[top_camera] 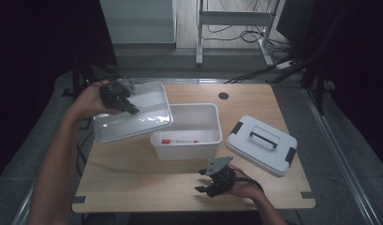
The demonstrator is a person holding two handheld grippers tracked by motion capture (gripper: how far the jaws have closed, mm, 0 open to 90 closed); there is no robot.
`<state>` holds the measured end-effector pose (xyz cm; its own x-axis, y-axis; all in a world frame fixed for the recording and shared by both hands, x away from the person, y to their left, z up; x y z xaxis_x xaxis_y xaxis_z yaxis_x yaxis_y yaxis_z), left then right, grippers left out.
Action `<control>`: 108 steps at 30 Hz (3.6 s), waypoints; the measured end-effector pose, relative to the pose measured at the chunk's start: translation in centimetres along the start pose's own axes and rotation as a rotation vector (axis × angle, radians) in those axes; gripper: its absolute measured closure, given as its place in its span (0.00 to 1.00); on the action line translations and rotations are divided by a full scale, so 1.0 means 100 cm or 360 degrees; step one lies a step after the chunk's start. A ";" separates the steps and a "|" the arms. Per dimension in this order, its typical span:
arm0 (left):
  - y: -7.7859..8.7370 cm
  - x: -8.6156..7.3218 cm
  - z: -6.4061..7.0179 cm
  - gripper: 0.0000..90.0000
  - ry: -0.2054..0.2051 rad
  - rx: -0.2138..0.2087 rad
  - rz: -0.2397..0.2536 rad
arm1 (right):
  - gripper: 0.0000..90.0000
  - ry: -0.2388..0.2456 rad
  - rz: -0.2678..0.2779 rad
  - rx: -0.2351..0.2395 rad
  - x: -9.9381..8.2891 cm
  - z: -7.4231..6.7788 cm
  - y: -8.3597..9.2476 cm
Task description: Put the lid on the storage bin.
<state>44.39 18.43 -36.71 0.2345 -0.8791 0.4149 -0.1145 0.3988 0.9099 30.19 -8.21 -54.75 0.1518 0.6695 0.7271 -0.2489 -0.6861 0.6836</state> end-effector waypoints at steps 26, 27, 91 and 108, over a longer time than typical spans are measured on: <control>-0.079 0.089 0.001 1.00 -0.0225 -0.0189 -0.0007 | 0.41 0.0001 -0.0011 0.0008 -0.003 -0.003 -0.001; -0.082 0.090 0.002 1.00 -0.0230 -0.0197 -0.0021 | 0.41 0.0000 -0.0013 0.0009 -0.004 -0.003 -0.001; -0.122 0.121 0.009 1.00 -0.0316 -0.0283 -0.0009 | 0.41 -0.0011 -0.0030 0.0009 -0.008 -0.001 -0.004; -0.138 0.117 0.008 0.99 -0.0293 -0.0310 -0.0080 | 0.41 -0.0008 -0.0031 0.0002 -0.009 -0.001 -0.004</control>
<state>47.92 2.45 -44.43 0.0534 -0.9245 0.3774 0.0851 0.3808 0.9207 30.08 -8.50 -55.65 0.1611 0.6813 0.7140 -0.2446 -0.6733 0.6977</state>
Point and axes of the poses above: each handheld gripper's, and its own axes: y roughly backward along the jaws, x roughly out of its top, z roughly to its right, the point moved 8 cm from there along -y, roughly forward along the jaws, and after that the axes turned 6 degrees about -x, right-handed, at the moved point
